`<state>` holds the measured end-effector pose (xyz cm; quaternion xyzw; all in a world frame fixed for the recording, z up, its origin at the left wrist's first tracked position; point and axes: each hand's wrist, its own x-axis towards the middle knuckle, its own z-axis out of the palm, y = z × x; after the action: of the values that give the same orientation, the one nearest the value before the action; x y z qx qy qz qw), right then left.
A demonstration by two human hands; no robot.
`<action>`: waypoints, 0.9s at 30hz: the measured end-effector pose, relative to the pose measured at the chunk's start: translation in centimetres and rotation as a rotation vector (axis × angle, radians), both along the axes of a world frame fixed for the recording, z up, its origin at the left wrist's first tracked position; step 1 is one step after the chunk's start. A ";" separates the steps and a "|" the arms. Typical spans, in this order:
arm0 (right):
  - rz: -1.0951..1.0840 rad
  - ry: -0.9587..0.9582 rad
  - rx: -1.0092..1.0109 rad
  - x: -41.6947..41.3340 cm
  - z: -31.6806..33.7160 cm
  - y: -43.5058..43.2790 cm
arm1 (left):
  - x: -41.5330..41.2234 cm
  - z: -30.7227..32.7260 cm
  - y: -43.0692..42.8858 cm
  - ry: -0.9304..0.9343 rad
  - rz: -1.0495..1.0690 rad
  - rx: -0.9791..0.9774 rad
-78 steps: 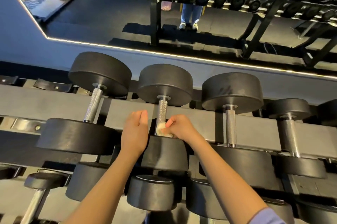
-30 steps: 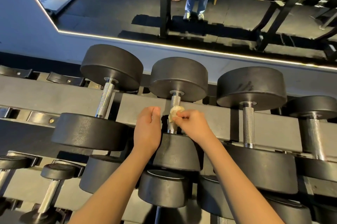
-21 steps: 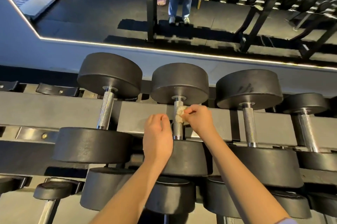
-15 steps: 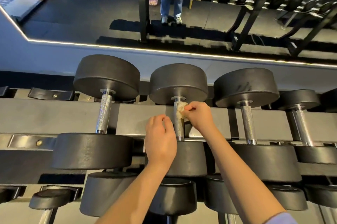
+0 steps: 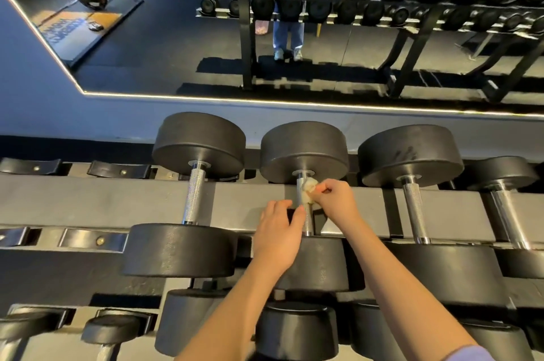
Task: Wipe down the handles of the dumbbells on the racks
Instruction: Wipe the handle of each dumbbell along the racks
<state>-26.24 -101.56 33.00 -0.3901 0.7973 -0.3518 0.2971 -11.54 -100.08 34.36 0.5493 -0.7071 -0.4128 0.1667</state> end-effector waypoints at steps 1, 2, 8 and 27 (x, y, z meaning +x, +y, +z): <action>0.029 -0.011 0.014 0.1 -0.1 0.3 | 0.4 0.0 -0.1 0.003 -0.047 0.003; 0.059 -0.009 0.042 0.1 -0.2 0.7 | 0.6 -0.2 -0.1 0.009 -0.077 -0.002; 0.067 0.108 0.125 -0.1 -1.1 0.4 | 0.9 -1.3 0.4 0.268 0.160 -0.025; -0.006 0.169 0.029 0.6 0.8 -1.5 | 0.6 -0.7 0.5 0.317 0.292 0.105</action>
<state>-25.61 -103.03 33.84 -0.4118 0.8257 -0.3069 0.2333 -10.90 -99.60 33.67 0.5821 -0.5625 -0.5018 0.3049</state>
